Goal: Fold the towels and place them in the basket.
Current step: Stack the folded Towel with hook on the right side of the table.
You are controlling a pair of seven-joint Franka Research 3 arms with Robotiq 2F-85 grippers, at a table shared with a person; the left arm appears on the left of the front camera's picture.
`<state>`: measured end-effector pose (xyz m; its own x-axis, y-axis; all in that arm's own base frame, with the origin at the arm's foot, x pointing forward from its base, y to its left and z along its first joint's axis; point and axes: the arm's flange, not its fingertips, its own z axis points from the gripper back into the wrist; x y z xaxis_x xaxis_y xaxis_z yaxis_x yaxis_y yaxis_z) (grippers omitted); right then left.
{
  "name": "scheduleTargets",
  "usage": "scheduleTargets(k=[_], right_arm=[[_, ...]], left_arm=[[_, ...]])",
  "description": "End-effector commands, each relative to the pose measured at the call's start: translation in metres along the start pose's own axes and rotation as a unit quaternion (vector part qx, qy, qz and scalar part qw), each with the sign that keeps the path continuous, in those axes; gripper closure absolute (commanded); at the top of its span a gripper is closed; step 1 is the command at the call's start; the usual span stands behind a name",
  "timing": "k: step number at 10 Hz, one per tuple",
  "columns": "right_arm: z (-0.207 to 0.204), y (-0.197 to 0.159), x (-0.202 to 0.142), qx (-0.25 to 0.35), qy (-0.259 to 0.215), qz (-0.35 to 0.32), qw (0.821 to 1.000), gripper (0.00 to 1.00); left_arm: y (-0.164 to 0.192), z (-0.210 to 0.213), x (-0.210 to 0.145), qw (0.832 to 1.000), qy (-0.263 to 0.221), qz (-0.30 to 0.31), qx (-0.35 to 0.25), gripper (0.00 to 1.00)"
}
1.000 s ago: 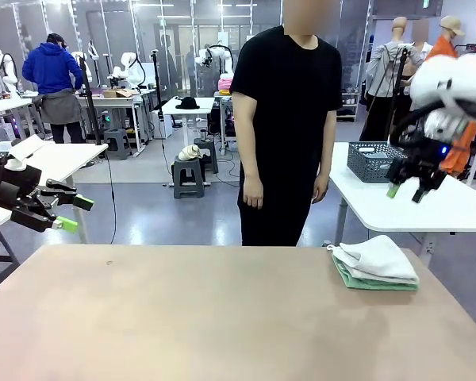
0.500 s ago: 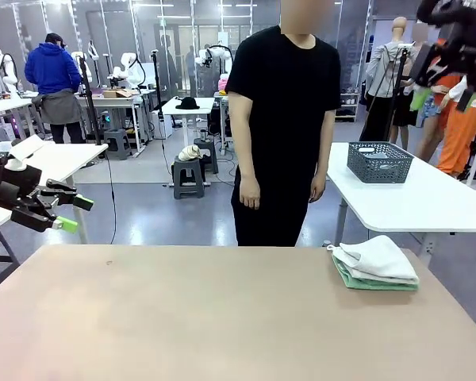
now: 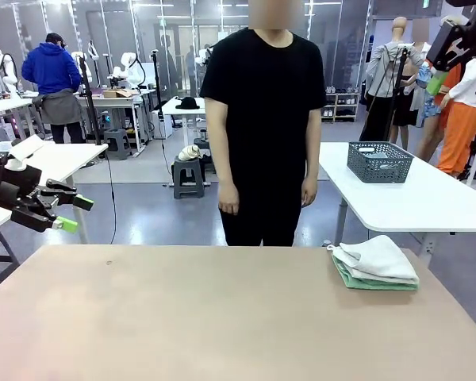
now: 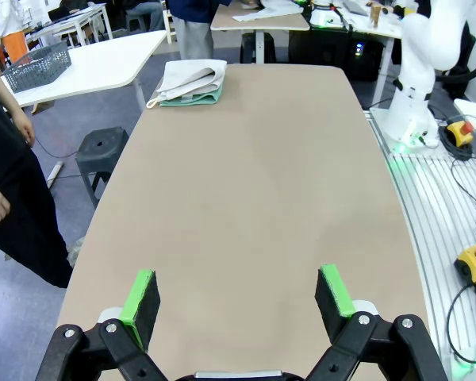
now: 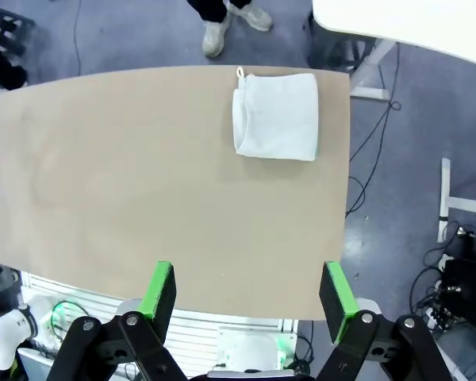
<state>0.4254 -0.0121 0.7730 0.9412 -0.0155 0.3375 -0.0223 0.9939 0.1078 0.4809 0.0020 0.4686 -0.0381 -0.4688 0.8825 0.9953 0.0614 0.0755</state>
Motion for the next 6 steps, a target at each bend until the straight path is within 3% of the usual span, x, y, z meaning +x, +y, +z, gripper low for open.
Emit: scheduleTargets(k=[1,6], right_arm=[[0.0013,0.0014,0.0066,0.002,0.015,0.000,1.000,0.09],[0.0013,0.0014,0.0066,0.002,0.015,0.000,1.000,0.09]], left_arm=[[-0.0004,0.0008,0.0019,1.000,-0.003,0.001,-0.001,0.00],[-0.0004,0.0008,0.0019,1.000,-0.003,0.001,-0.001,0.00]])
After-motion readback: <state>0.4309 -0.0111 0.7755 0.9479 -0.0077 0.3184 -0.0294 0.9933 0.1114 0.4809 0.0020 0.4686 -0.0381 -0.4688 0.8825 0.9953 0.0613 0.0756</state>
